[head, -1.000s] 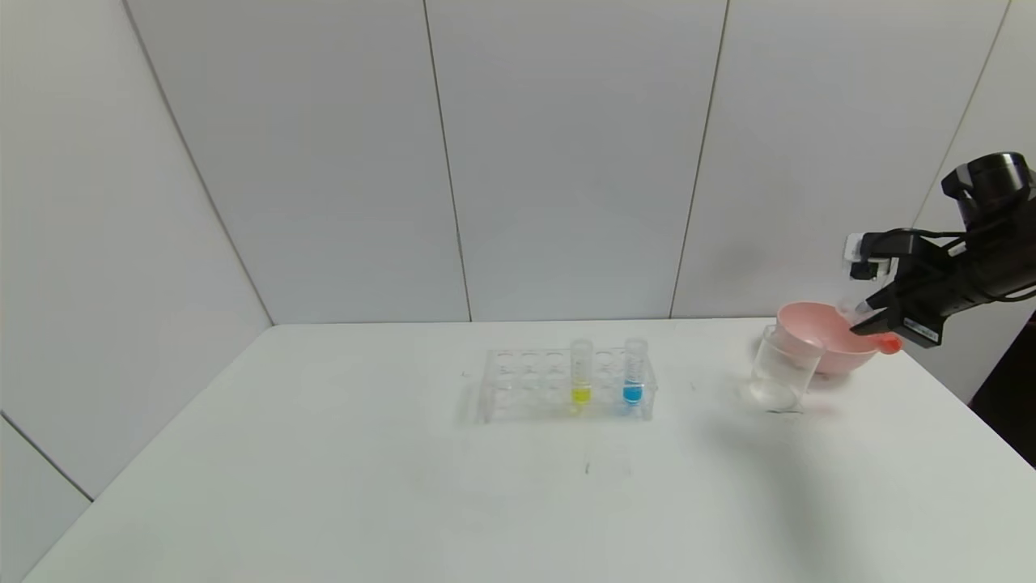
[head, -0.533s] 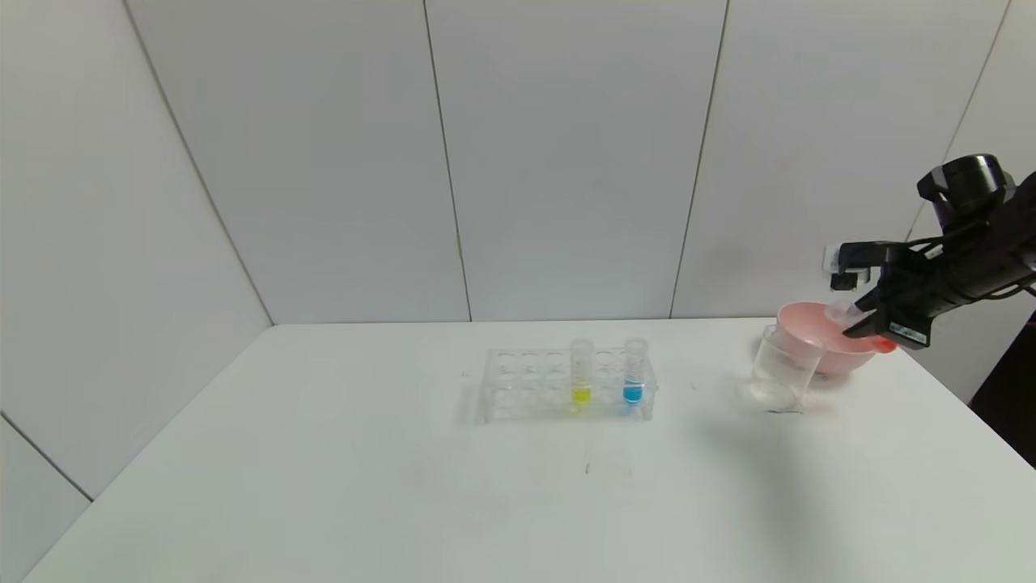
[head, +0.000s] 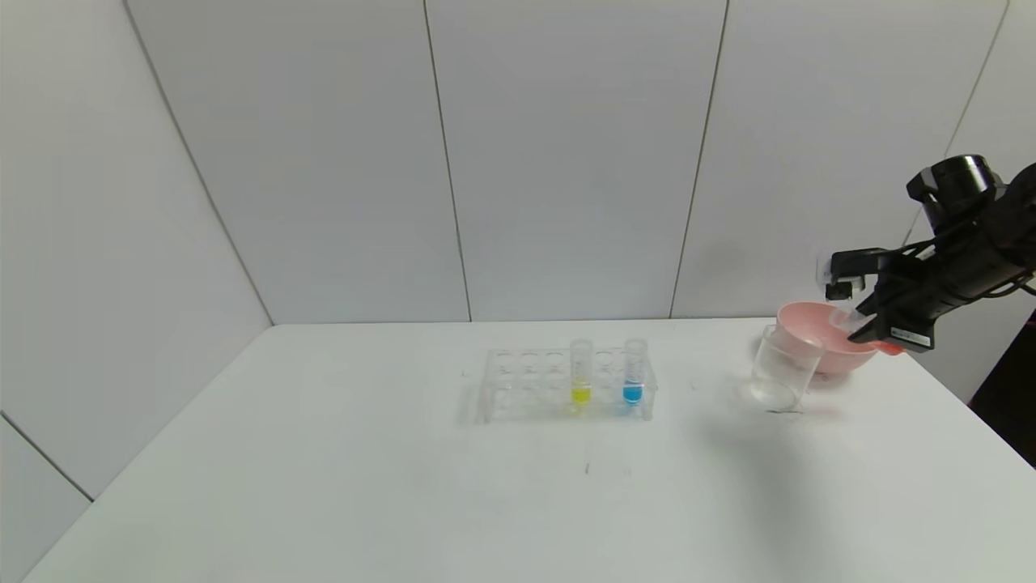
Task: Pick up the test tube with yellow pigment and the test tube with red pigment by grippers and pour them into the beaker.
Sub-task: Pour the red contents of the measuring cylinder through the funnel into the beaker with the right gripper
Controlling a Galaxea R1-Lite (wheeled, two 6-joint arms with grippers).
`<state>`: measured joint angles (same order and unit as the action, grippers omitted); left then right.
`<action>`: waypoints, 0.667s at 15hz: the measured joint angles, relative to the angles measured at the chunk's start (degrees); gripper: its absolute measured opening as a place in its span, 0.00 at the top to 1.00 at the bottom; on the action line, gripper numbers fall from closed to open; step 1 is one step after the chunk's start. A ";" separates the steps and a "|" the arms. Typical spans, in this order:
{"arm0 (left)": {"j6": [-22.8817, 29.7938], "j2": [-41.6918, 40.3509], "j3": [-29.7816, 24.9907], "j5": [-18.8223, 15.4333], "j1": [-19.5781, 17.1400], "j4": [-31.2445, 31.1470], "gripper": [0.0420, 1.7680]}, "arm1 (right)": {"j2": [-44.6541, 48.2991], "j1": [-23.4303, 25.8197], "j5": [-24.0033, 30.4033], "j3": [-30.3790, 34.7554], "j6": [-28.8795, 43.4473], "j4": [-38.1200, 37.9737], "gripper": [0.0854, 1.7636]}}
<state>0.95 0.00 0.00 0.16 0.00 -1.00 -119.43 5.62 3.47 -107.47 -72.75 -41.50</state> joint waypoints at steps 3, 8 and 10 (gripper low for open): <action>0.00 0.00 0.00 0.00 0.00 0.00 0.03 | -0.24 -0.85 -1.82 -0.93 -0.38 0.00 0.75; 0.00 0.00 0.00 0.02 0.00 0.02 0.03 | -2.06 -2.57 -5.77 -3.72 -0.43 -0.11 0.75; 0.00 0.00 0.00 0.00 0.00 0.02 0.03 | -3.28 -2.95 -7.92 -5.42 -0.62 0.01 0.75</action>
<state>0.95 0.00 0.00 0.16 0.00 -0.98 -122.71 2.67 -4.45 -112.90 -73.38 -41.48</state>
